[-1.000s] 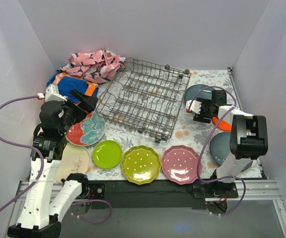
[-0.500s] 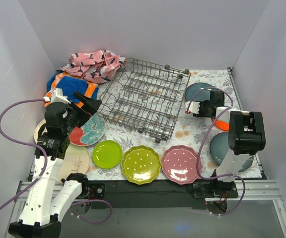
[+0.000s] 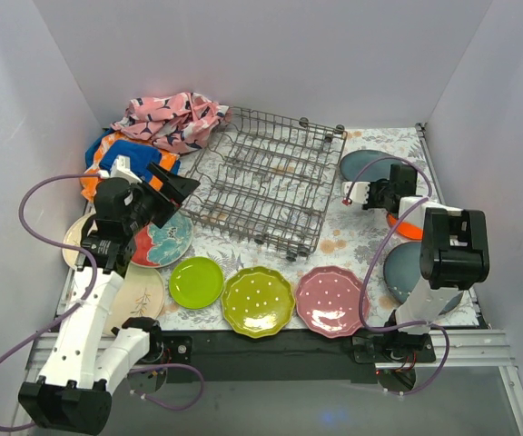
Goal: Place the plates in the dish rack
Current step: Grab a plate with the right arm, then pass the plate from the right arm to the left
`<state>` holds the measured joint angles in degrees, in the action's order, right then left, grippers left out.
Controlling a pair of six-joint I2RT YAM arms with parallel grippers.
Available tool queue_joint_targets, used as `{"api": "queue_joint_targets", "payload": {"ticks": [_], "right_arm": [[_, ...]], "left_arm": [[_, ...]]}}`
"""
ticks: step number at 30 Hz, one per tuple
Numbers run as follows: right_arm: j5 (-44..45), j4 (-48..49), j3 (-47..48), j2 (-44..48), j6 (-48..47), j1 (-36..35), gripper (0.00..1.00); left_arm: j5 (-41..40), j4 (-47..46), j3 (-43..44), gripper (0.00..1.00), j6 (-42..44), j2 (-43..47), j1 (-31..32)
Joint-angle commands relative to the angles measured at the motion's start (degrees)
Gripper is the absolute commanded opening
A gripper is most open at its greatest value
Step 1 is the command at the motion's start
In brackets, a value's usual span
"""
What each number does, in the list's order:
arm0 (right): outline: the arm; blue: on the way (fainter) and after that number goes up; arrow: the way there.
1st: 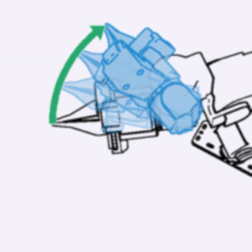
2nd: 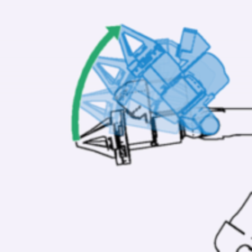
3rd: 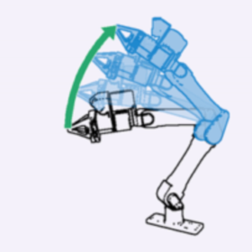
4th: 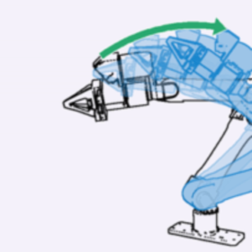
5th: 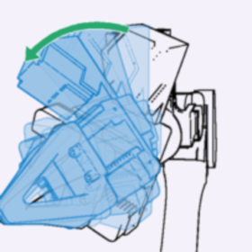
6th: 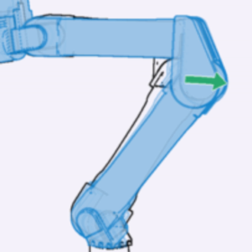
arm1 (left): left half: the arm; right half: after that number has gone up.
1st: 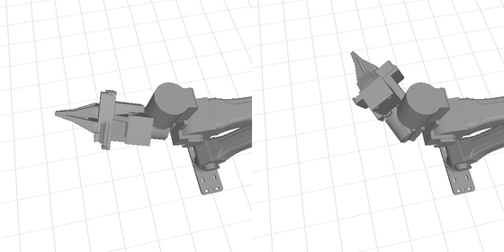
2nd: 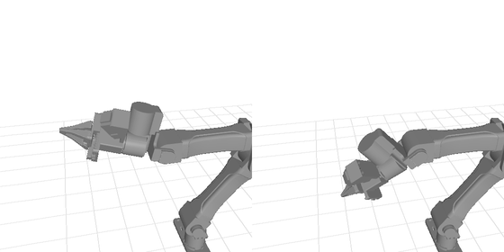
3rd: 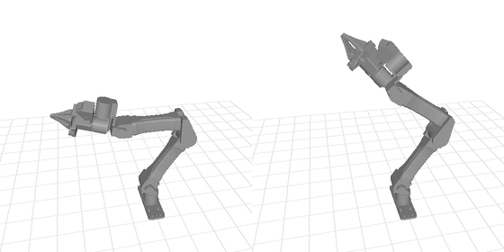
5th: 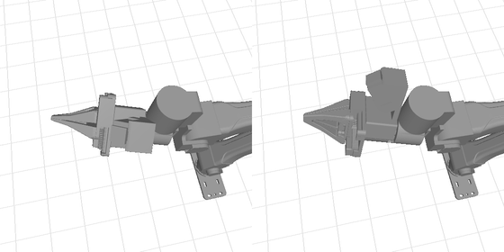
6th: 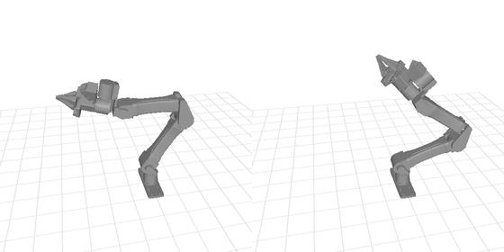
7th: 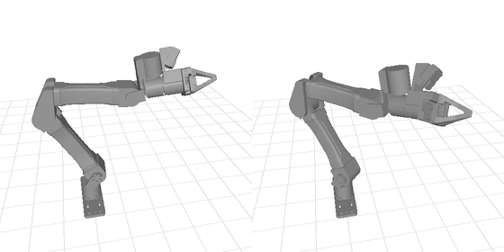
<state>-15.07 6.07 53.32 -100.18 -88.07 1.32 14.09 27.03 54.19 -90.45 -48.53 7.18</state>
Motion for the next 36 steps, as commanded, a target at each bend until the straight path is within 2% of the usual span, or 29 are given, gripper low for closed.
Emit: {"api": "queue_joint_targets", "payload": {"ticks": [1, 17, 26, 36], "right_arm": [[-2.4, -4.7, -0.1, 3.0, 3.5, 1.3, 0.01], [-6.5, -2.5, -3.9, 14.0, 6.5, 5.3, 0.01], [-8.0, 1.2, -5.0, 19.3, 8.7, 5.4, 0.01], [-8.7, 1.3, -5.9, 26.9, 8.8, 5.1, 0.01]], "left_arm": [[5.7, -4.7, -0.8, 0.98, -2.1, -1.5, -0.4], [13.8, -12.6, 0.0, 0.98, -9.2, -11.2, 1.0], [12.4, -15.2, 3.9, 0.97, -10.8, -18.4, 7.3], [11.3, -16.5, 6.4, 0.95, -14.8, -25.1, 11.4]]}}
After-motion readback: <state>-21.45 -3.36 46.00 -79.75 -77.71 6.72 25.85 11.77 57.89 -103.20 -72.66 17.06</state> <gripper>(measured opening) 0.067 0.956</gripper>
